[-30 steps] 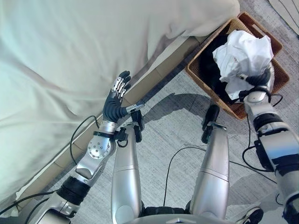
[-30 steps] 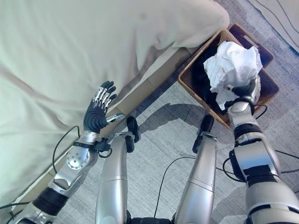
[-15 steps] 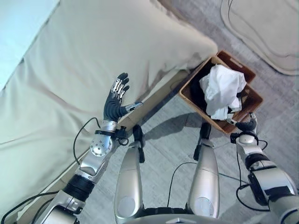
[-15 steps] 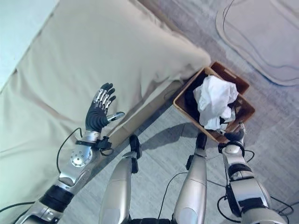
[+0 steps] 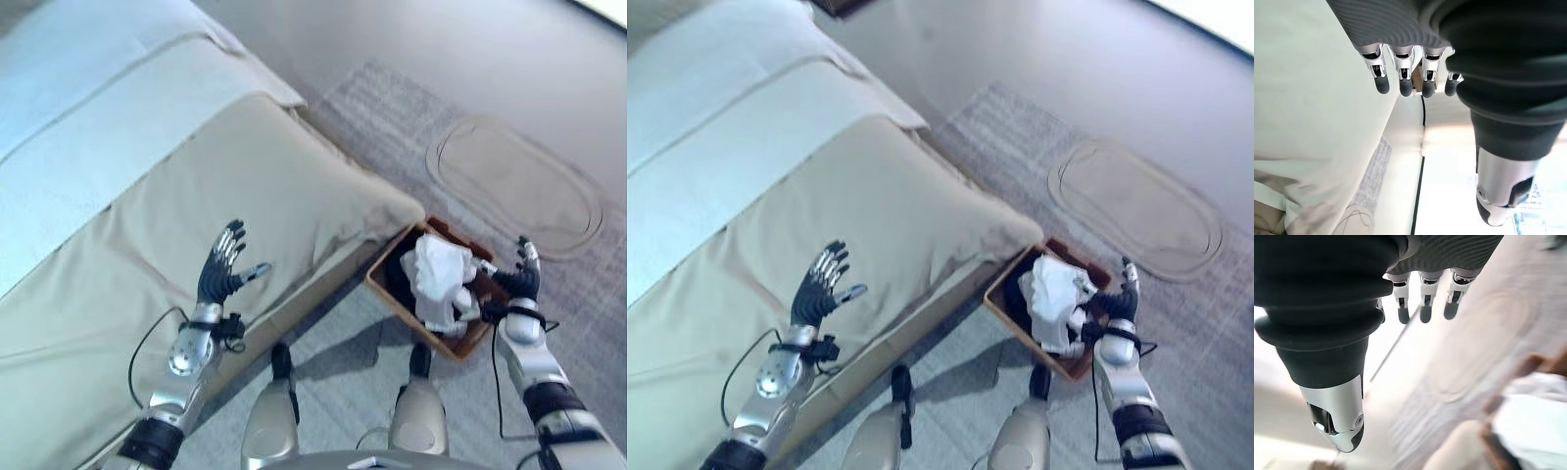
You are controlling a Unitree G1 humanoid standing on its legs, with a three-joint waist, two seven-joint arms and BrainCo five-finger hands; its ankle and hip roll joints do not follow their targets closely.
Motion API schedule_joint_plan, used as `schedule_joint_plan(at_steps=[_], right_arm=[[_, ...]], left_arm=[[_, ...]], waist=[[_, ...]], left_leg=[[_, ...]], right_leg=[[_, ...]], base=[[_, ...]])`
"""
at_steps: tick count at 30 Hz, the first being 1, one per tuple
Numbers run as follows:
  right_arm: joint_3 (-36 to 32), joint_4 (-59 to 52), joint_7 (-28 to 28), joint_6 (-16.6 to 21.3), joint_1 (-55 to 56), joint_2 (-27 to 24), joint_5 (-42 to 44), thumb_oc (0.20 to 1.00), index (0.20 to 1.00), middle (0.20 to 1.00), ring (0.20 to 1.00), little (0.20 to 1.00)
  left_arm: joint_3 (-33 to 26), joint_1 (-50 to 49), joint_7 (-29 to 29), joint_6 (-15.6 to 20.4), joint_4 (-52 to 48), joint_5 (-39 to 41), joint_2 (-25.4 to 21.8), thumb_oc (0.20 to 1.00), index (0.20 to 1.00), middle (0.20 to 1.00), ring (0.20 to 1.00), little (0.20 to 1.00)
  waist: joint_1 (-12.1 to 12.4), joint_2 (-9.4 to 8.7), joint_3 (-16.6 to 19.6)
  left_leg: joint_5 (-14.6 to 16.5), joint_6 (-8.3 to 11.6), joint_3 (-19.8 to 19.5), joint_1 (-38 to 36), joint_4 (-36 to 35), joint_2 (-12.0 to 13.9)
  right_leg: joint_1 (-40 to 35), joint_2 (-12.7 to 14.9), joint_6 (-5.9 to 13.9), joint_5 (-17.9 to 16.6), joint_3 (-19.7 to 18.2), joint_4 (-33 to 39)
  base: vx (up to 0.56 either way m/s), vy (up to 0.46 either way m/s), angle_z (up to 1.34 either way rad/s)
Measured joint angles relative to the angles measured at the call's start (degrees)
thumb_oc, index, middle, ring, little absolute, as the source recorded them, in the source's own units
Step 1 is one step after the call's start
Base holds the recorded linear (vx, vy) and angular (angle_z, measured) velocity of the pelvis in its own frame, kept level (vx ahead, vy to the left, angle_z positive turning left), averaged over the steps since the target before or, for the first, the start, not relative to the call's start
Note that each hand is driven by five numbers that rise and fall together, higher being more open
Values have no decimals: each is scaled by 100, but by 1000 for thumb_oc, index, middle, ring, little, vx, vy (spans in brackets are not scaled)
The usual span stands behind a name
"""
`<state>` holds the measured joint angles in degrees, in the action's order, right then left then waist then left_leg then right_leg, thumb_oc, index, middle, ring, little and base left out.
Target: Pick up clothes into the bucket
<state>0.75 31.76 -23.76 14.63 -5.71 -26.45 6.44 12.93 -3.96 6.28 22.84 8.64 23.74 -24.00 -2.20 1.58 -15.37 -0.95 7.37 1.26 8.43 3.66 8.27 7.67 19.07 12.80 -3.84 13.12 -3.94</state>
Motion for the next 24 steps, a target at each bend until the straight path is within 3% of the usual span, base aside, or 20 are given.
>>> schedule_joint_plan(at_steps=[4,9,15,24], right_arm=[[128,-23,319,12,280,332,-115,1000,1000,1000,1000,1000],[448,-23,728,10,764,690,-272,1000,1000,1000,1000,1000],[1106,-49,1164,-2,1176,979,-171,1000,1000,1000,1000,1000],[1353,-328,1345,-23,1274,1066,-116,1000,1000,1000,1000,1000]], left_arm=[[-108,-251,-184,-18,81,55,76,1000,1000,1000,1000,1000],[-251,-523,-352,-178,392,77,394,1000,1000,1000,1000,1000],[-312,-791,-401,-238,392,3,554,1000,1000,1000,1000,1000],[-314,-925,-398,-253,392,2,745,1000,1000,1000,1000,1000]], waist=[[7,-234,345],[2,-270,798],[40,-270,924],[155,-281,1007]], left_leg=[[-19,22,38,-402,-216,40],[-105,62,45,-707,-520,71],[-136,70,122,-1003,-676,94],[-224,68,137,-1175,-830,125]], right_leg=[[-429,-72,6,-70,42,299],[-861,-157,40,-200,177,785],[-1109,-186,57,-272,173,907],[-1192,-216,62,-274,170,908]], base=[[65,-8,-3],[34,4,3],[42,10,-4],[0,0,0]])
